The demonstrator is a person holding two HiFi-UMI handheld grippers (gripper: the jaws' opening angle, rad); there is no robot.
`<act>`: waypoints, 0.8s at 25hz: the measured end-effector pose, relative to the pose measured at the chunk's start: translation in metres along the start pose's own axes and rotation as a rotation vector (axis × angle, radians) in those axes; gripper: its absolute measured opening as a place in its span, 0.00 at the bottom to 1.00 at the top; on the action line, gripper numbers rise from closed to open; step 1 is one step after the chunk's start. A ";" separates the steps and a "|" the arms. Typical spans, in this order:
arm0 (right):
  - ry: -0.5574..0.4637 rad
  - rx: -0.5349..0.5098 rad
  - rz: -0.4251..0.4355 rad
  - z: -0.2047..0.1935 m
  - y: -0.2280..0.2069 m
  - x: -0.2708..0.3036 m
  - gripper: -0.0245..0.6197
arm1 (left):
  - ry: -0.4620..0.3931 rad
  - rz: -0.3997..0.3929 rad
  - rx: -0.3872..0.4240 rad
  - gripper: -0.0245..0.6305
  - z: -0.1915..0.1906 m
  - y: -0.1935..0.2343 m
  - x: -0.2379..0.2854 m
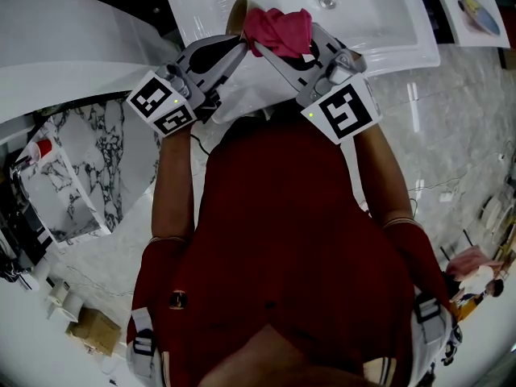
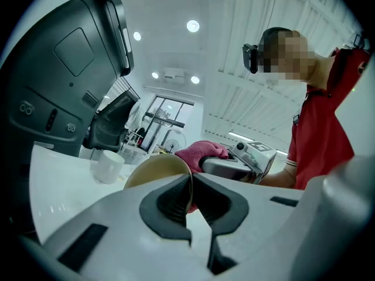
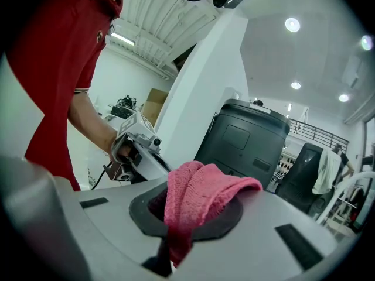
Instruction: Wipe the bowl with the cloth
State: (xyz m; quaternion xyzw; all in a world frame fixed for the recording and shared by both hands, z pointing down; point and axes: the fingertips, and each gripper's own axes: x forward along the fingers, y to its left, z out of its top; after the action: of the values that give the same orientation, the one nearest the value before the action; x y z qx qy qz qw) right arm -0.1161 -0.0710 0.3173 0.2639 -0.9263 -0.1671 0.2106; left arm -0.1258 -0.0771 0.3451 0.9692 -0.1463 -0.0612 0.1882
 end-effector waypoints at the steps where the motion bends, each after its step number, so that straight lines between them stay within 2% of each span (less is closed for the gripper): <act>1: -0.004 -0.002 0.007 0.001 -0.002 -0.001 0.08 | -0.001 -0.007 0.003 0.07 0.002 -0.001 0.000; 20: -0.080 -0.035 0.169 0.004 -0.037 -0.025 0.08 | 0.023 -0.056 0.045 0.07 0.017 -0.024 0.013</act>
State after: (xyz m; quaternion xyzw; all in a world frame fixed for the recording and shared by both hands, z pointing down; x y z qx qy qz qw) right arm -0.0829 -0.0863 0.2906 0.1743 -0.9499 -0.1752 0.1914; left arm -0.1102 -0.0653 0.3194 0.9776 -0.1183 -0.0520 0.1663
